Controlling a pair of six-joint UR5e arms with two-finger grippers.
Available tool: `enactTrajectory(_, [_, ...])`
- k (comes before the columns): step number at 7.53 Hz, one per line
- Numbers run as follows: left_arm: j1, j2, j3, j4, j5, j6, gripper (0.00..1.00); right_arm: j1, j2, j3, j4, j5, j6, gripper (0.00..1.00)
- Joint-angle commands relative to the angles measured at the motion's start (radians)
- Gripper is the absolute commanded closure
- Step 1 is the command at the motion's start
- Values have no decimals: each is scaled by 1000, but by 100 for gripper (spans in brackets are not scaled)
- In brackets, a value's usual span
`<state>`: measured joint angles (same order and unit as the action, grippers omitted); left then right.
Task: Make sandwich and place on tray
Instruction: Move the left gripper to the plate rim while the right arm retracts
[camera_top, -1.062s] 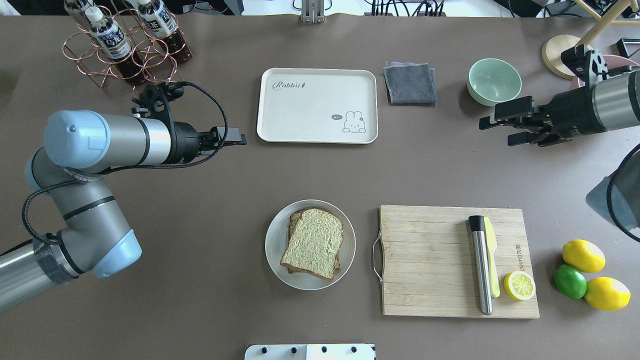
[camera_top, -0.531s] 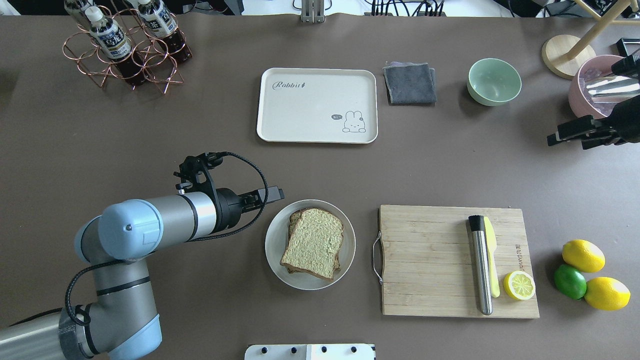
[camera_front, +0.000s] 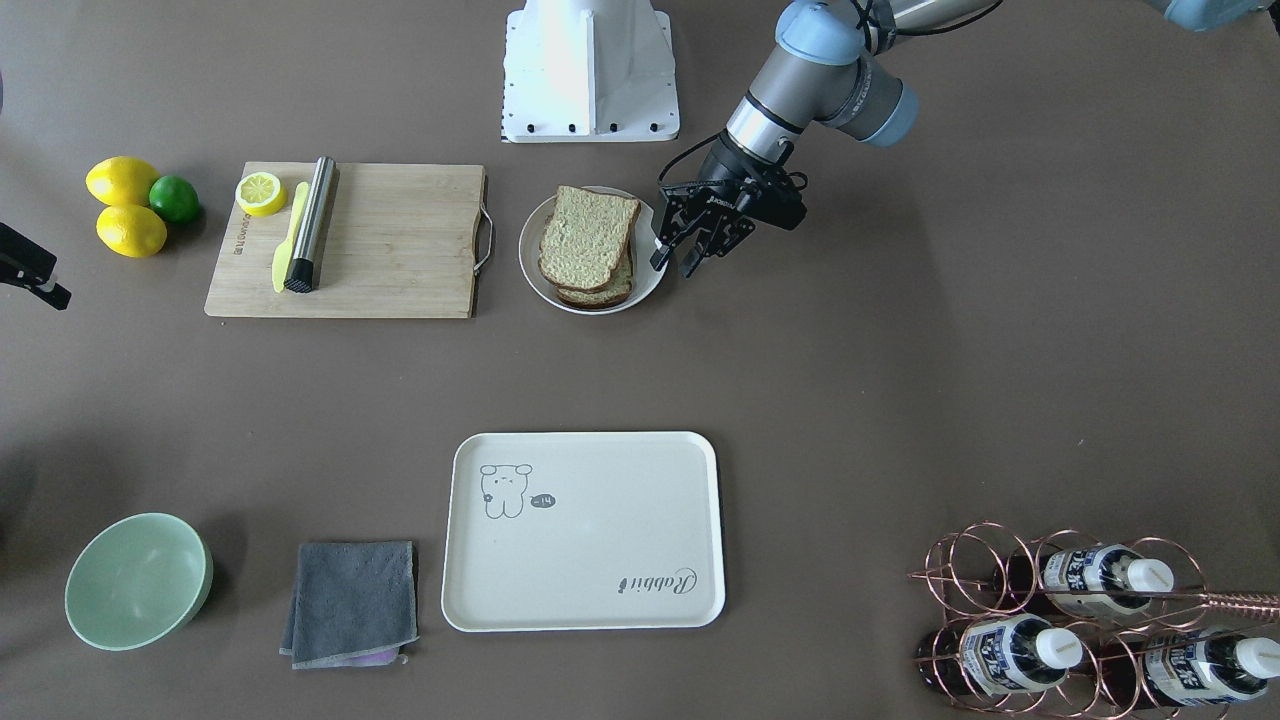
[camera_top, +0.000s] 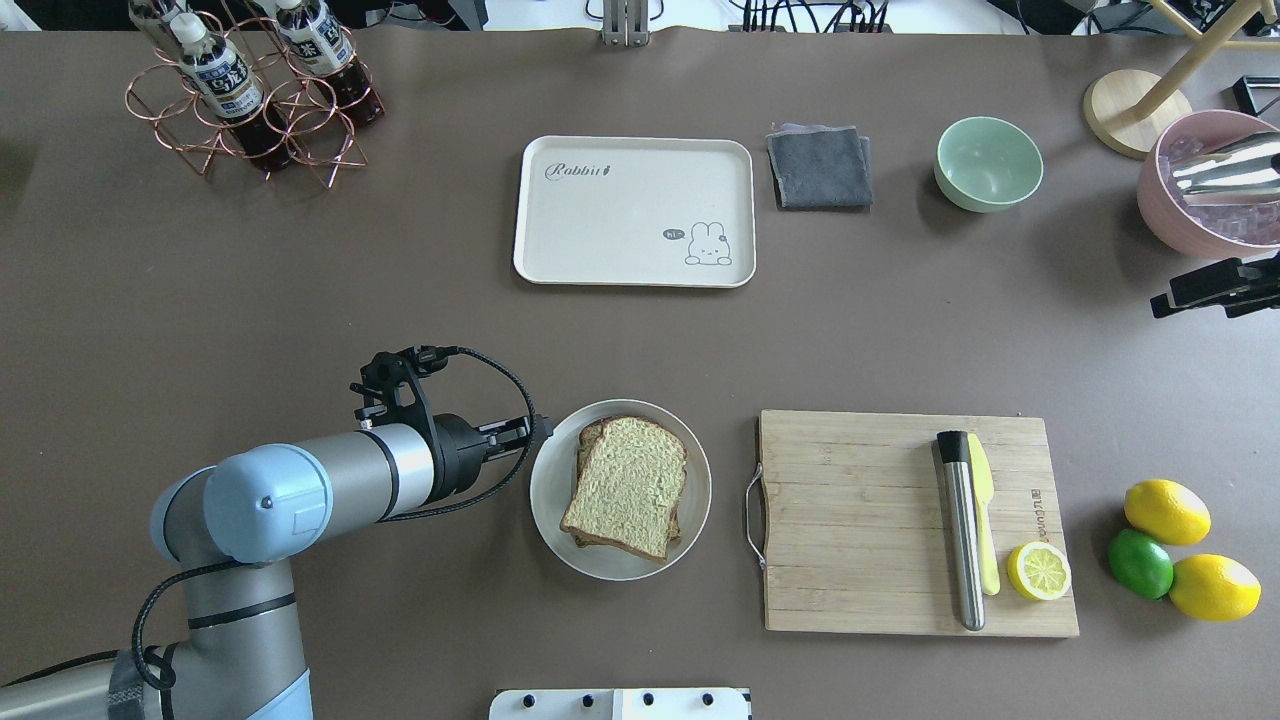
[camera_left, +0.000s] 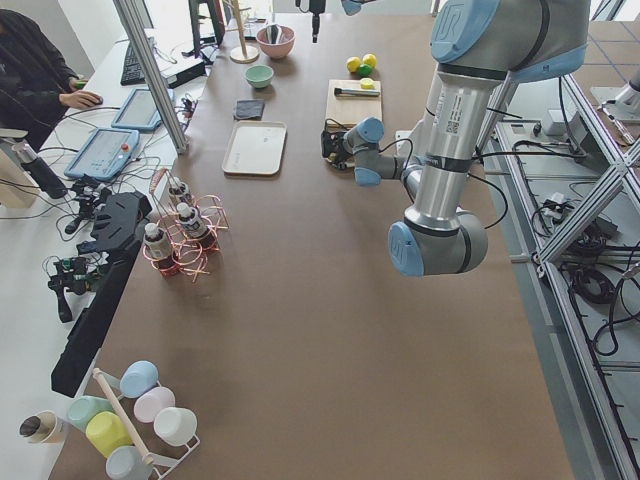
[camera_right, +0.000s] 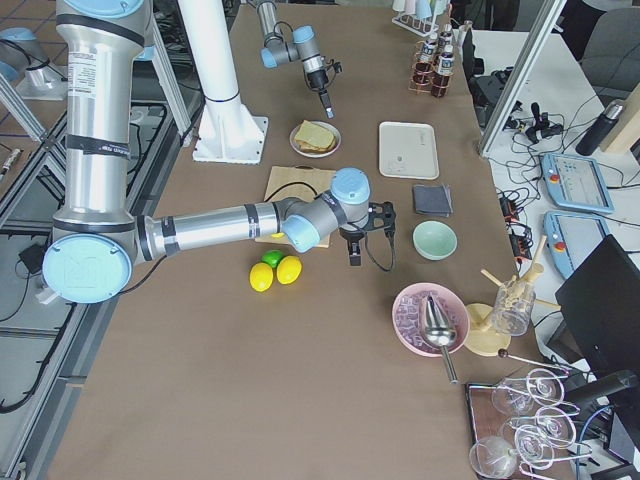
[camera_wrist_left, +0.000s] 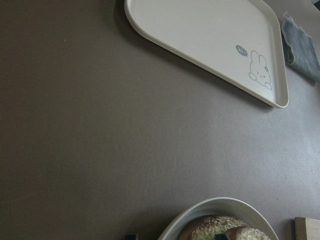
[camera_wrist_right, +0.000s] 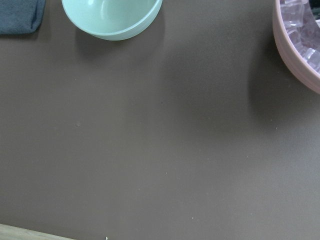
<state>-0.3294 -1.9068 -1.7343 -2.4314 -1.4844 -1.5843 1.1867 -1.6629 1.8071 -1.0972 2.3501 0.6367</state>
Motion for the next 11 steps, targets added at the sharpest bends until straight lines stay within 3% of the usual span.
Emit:
enactTrajectory(1, [42, 25, -1, 0, 6, 1, 56, 2, -11, 3, -1, 0, -8, 1])
enactTrajectory(6, [84, 26, 12, 3, 6, 1, 56, 8, -9, 1, -3, 11, -6, 1])
enactTrajectory(9, [90, 26, 15, 3, 4, 1, 71, 8, -8, 1, -3, 11, -6, 1])
enactTrajectory(11, [99, 23, 15, 3, 4, 1, 76, 7, -6, 0, -3, 11, -6, 1])
